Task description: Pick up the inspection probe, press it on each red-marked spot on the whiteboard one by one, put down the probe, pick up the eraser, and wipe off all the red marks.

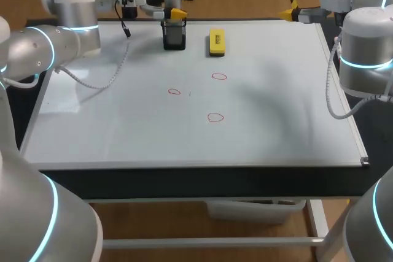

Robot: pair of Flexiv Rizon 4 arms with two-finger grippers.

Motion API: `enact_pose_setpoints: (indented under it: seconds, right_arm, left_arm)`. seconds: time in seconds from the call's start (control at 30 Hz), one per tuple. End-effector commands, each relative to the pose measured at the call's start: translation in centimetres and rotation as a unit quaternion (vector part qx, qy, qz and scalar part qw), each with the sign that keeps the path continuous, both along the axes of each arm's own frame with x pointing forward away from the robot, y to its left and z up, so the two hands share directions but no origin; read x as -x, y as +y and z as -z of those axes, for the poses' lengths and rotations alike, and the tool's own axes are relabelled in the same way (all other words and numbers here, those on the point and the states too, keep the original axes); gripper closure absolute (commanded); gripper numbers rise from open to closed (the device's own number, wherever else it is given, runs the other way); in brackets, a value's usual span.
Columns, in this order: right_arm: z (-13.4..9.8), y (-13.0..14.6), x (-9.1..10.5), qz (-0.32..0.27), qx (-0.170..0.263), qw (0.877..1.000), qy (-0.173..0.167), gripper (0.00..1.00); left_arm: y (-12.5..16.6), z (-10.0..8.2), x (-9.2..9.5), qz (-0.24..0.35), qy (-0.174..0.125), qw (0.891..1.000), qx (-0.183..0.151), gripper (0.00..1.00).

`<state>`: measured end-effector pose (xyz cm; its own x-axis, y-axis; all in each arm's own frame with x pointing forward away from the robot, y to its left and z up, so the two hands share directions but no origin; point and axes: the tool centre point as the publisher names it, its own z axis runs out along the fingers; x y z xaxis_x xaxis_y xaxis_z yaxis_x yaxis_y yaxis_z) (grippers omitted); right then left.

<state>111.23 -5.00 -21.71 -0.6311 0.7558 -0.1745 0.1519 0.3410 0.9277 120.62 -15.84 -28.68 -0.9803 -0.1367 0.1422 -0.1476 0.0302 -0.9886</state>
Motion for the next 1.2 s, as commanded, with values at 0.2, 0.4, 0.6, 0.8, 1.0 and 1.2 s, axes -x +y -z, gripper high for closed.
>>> enact_pose_setpoints:
  seconds: [0.2, 0.4, 0.6, 0.8, 1.0, 1.2]
  right_arm:
    - [0.0, 0.0, 0.0, 0.0, 0.0, 1.0, 0.0, 0.0]
    - [0.0, 0.0, 0.0, 0.0, 0.0, 1.0, 0.0, 0.0]
    - [0.0, 0.0, 0.0, 0.0, 0.0, 1.0, 0.0, 0.0]
    - [0.0, 0.0, 0.0, 0.0, 0.0, 1.0, 0.0, 0.0]
    - [0.0, 0.0, 0.0, 0.0, 0.0, 1.0, 0.0, 0.0]
    - [0.0, 0.0, 0.0, 0.0, 0.0, 1.0, 0.0, 0.0]
  left_arm:
    - [0.1, 0.3, -0.6, 0.008, 0.0, 1.0, 0.002, 1.0]
    - [0.3, -0.6, 0.0, 0.015, -0.01, 1.0, 0.009, 1.0]
    - [0.4, -1.4, 0.3, 0.018, -0.019, 1.0, 0.014, 1.0]
    - [0.3, -2.2, 0.6, 0.022, -0.023, 0.999, 0.011, 1.0]
    - [0.2, -3.1, 0.7, 0.024, -0.028, 0.999, 0.001, 1.0]
    - [0.5, -4.3, 1.0, 0.024, -0.033, 0.999, -0.001, 1.0]
